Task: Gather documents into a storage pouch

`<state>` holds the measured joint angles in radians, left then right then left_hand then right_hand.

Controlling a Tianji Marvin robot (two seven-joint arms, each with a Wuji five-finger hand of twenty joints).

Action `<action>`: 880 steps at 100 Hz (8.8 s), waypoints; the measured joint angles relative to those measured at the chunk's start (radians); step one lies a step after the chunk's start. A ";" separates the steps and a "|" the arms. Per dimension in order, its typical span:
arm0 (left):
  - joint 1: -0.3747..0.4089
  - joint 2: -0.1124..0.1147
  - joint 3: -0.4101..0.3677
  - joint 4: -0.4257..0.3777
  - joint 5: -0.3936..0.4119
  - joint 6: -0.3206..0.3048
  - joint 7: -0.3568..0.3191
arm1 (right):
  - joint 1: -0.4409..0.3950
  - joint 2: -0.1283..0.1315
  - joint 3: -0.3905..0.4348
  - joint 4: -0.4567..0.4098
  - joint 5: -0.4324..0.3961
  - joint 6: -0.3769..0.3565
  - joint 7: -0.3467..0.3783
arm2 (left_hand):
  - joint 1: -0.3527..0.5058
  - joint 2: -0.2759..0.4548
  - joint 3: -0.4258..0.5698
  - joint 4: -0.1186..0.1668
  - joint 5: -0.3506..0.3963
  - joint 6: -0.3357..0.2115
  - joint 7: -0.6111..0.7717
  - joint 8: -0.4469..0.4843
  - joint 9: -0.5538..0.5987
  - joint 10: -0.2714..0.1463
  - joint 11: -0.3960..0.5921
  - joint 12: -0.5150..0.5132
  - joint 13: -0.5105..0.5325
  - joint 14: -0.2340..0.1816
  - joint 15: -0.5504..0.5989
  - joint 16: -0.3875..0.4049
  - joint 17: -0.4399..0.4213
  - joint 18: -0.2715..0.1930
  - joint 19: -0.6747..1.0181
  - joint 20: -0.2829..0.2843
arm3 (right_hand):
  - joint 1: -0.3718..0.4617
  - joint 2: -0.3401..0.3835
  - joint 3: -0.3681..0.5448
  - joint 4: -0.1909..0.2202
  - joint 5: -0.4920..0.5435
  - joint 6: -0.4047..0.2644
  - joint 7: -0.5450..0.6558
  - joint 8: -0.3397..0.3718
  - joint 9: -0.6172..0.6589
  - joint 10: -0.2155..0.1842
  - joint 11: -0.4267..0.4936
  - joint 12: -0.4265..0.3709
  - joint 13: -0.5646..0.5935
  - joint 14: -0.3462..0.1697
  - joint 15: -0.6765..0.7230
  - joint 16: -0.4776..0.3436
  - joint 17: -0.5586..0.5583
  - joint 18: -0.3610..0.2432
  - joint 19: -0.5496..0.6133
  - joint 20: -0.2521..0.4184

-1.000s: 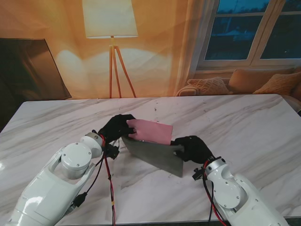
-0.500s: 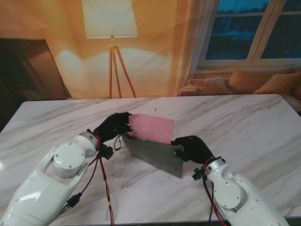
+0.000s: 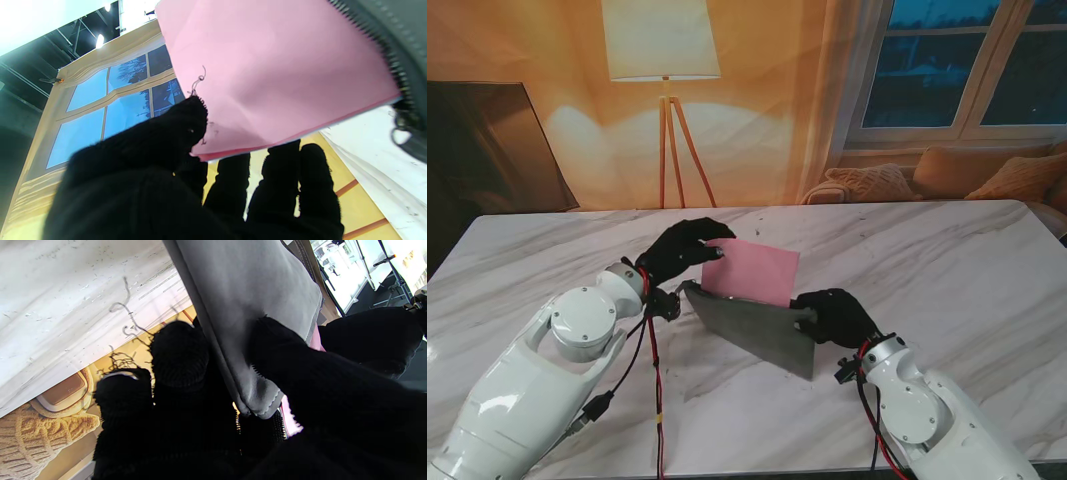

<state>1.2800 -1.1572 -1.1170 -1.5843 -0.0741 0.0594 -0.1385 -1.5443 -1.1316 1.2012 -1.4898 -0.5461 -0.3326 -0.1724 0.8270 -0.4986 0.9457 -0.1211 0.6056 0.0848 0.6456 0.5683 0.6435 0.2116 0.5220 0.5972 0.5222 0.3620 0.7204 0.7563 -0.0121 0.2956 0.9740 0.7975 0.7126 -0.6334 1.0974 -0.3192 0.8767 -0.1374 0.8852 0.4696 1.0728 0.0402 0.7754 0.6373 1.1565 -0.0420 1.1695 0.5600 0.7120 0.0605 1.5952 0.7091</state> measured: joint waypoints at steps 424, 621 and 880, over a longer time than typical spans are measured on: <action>-0.262 0.007 0.267 0.222 0.251 -0.066 -0.098 | 0.025 -0.024 0.017 0.069 -0.181 0.111 -0.273 | 0.153 0.017 -0.216 -0.073 0.214 -0.023 0.184 -0.199 0.282 0.036 0.201 0.507 -0.070 0.035 0.294 0.312 -0.069 -0.013 -0.143 0.012 | -0.040 -0.145 0.090 0.011 -0.122 -0.091 0.104 0.024 -0.268 0.012 0.005 0.049 -0.195 -0.008 -0.026 -0.099 -0.158 -0.015 -0.105 -0.012; -0.342 -0.028 0.348 0.299 0.300 -0.223 -0.006 | 0.011 -0.025 0.029 0.047 -0.129 0.137 -0.226 | 0.244 0.150 -0.376 -0.022 0.177 -0.002 -0.013 -0.130 0.324 0.109 0.280 0.209 0.296 0.063 0.476 0.155 0.453 0.178 0.525 0.251 | -0.193 -0.080 0.089 0.017 -0.172 -0.013 0.003 -0.011 -0.260 0.011 0.029 0.004 -0.146 -0.035 -0.008 -0.009 -0.126 -0.025 -0.061 -0.002; -0.307 -0.024 0.345 0.299 0.371 -0.218 0.065 | 0.048 -0.044 0.005 0.103 -0.125 0.165 -0.321 | 0.125 0.047 -0.226 -0.046 0.184 -0.013 0.082 -0.160 0.169 0.062 0.065 0.287 -0.062 0.010 0.182 0.186 -0.016 0.013 0.192 0.059 | -0.045 -0.118 0.099 0.066 -0.194 -0.020 0.199 0.165 -0.265 0.048 0.077 0.013 -0.090 -0.068 0.052 -0.111 0.009 -0.033 -0.071 -0.029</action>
<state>0.9730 -1.1813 -0.7721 -1.2853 0.2966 -0.1588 -0.0730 -1.4963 -1.1751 1.2063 -1.3866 -0.6715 -0.1677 -0.4934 0.9518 -0.4514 0.7193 -0.1674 0.7900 0.0716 0.7271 0.4081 0.8126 0.2739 0.5869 0.8845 0.4599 0.3722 0.9021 0.9422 -0.0277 0.3084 1.1659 0.8567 0.6676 -0.7514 1.1969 -0.2530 0.6832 -0.1573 1.0847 0.6344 0.8075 0.0883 0.8520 0.6505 1.0668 -0.1097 1.2214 0.4492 0.7208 0.0272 1.5245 0.6800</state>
